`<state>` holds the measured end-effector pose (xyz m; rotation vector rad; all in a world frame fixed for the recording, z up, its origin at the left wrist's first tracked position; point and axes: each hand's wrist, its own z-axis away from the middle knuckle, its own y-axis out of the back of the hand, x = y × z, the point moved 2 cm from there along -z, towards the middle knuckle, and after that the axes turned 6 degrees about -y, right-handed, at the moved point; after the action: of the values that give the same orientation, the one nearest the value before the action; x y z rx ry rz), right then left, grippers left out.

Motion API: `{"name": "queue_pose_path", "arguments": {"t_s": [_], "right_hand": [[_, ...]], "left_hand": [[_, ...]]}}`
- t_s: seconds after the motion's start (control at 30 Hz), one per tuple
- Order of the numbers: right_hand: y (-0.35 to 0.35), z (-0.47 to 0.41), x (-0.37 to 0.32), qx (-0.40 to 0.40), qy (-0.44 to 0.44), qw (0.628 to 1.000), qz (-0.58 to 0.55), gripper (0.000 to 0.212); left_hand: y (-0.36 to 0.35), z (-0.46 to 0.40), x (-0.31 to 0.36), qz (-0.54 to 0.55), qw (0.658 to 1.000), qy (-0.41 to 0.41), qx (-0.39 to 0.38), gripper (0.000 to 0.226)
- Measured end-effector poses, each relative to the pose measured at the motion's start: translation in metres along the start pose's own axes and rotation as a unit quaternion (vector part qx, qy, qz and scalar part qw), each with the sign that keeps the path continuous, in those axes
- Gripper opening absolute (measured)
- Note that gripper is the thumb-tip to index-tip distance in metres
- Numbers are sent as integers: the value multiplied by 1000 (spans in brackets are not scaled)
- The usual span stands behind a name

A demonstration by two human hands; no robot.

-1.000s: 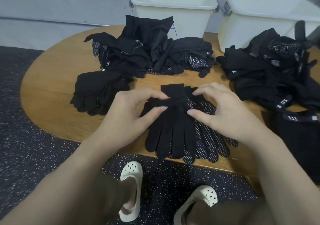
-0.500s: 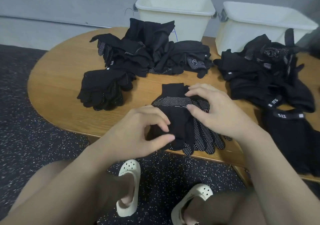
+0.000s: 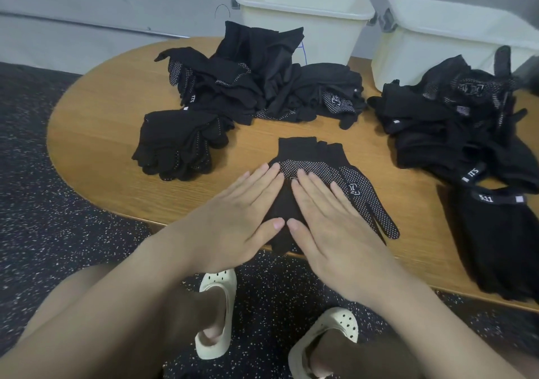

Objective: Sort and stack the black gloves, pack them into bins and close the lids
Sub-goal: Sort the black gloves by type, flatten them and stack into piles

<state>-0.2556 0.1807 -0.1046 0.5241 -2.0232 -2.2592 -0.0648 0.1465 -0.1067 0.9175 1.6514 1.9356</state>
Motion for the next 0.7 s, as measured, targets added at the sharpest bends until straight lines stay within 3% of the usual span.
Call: {"name": "queue_pose_path", "arguments": {"t_s": [0.17,0.3,0.4,0.5,0.7], "right_hand": [[5,12,8,-21,-51,998,22,78],[9,9,16,-12,-56,998,-12,91],[16,-2,20,78,-51,994,-62,87],[18,-15,24,164,-26,984,-65,65],[22,-31,21,168,-4,983,-75,44]], "left_hand": [[-4,0,-5,-19,1000,17,7,85],[6,0,-7,55,996,52,35,95],[13,-6,-9,155,978,68,119,73],[12,-14,-16,147,970,69,179,49],[13,-28,-25,203,963,68,165,29]]}}
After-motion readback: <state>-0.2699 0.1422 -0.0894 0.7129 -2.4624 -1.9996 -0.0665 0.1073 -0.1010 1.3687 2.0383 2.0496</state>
